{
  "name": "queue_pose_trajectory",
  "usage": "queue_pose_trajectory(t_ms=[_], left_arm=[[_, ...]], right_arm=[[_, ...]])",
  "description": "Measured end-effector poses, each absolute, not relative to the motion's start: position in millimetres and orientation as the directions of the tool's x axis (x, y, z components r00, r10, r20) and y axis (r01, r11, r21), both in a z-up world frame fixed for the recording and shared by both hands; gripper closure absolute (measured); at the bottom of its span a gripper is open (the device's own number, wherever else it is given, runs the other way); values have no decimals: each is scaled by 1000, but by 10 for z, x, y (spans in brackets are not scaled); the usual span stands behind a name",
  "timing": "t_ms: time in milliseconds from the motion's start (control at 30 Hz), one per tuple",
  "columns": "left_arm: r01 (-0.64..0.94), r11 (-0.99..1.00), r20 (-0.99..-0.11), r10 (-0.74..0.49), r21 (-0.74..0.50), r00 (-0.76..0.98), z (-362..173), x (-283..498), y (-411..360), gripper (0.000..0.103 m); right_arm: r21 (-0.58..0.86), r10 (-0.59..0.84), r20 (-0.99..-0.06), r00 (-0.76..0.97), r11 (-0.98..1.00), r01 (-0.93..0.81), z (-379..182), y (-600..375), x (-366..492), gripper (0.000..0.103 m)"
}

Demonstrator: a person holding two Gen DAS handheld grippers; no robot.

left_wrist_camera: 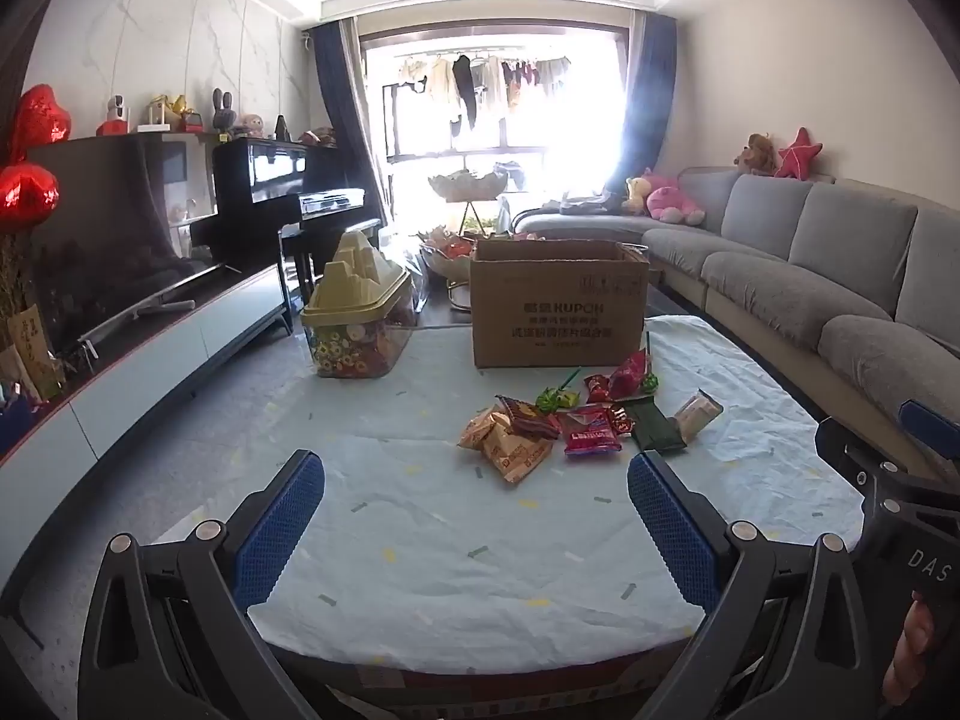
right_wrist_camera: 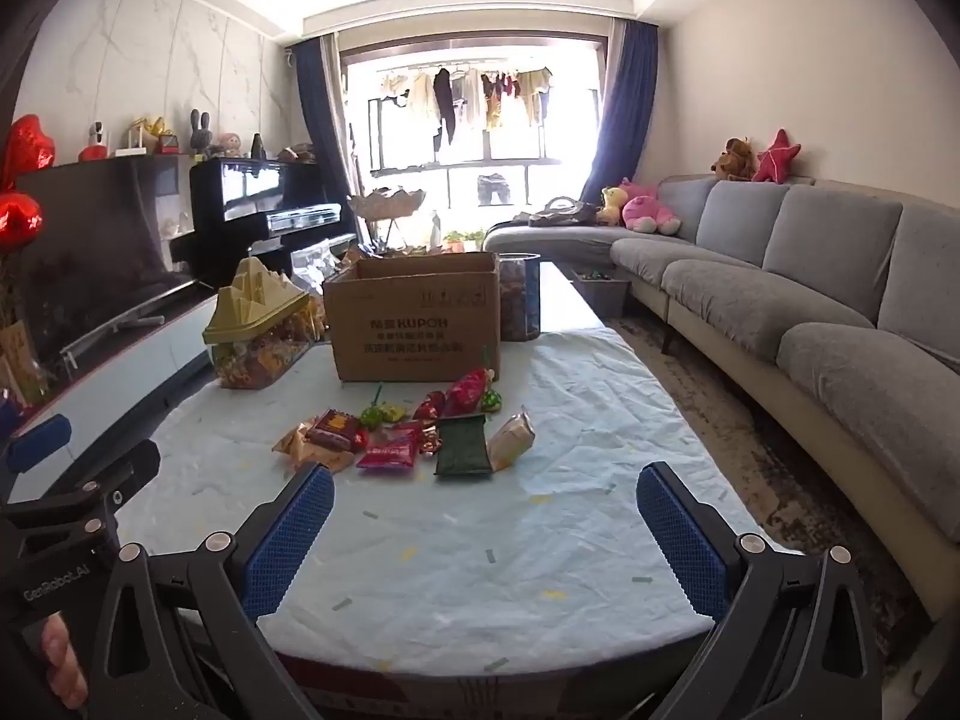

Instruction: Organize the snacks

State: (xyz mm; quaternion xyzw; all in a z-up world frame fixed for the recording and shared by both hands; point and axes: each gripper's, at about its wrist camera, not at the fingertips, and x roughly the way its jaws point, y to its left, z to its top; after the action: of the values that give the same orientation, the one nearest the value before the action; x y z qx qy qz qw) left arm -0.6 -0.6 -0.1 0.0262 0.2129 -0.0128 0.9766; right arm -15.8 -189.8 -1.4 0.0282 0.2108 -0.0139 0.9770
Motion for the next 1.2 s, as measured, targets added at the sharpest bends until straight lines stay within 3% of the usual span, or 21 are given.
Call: queue_pose_trajectory(t_ms=[1200], left_arm=[[46,998,-423,-26,38,906,51,-25,-26,0]], right_arm=[[68,-11,-427,904,997,44,-12,-1958,-132,1]])
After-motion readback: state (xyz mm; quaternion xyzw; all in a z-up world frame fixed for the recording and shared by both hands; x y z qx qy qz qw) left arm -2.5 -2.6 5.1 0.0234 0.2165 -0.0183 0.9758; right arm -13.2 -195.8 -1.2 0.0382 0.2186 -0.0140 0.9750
